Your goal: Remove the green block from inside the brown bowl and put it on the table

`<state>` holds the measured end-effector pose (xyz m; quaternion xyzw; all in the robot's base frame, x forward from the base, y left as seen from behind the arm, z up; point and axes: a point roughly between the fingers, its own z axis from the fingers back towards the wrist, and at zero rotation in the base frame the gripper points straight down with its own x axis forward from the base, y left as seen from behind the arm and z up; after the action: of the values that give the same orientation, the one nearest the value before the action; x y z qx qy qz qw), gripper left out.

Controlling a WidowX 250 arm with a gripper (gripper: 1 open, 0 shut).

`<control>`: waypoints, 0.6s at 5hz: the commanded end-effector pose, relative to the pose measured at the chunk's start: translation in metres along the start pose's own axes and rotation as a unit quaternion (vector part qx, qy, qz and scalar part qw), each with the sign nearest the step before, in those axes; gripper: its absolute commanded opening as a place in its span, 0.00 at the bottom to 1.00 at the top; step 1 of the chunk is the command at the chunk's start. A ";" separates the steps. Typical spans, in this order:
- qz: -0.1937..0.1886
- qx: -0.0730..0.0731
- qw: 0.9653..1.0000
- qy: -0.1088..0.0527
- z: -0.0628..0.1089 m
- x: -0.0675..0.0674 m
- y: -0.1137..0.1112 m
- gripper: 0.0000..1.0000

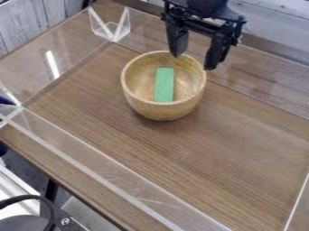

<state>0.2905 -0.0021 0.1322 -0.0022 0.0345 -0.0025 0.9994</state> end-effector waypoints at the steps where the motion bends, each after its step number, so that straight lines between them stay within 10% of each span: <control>1: 0.005 0.001 1.000 0.007 -0.007 0.007 0.007 1.00; 2: 0.012 0.010 0.999 0.034 -0.019 0.000 0.018 1.00; 3: -0.001 0.026 0.999 0.028 -0.032 -0.008 0.026 1.00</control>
<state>0.2742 0.0202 0.0826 0.0203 0.0974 -0.0058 0.9950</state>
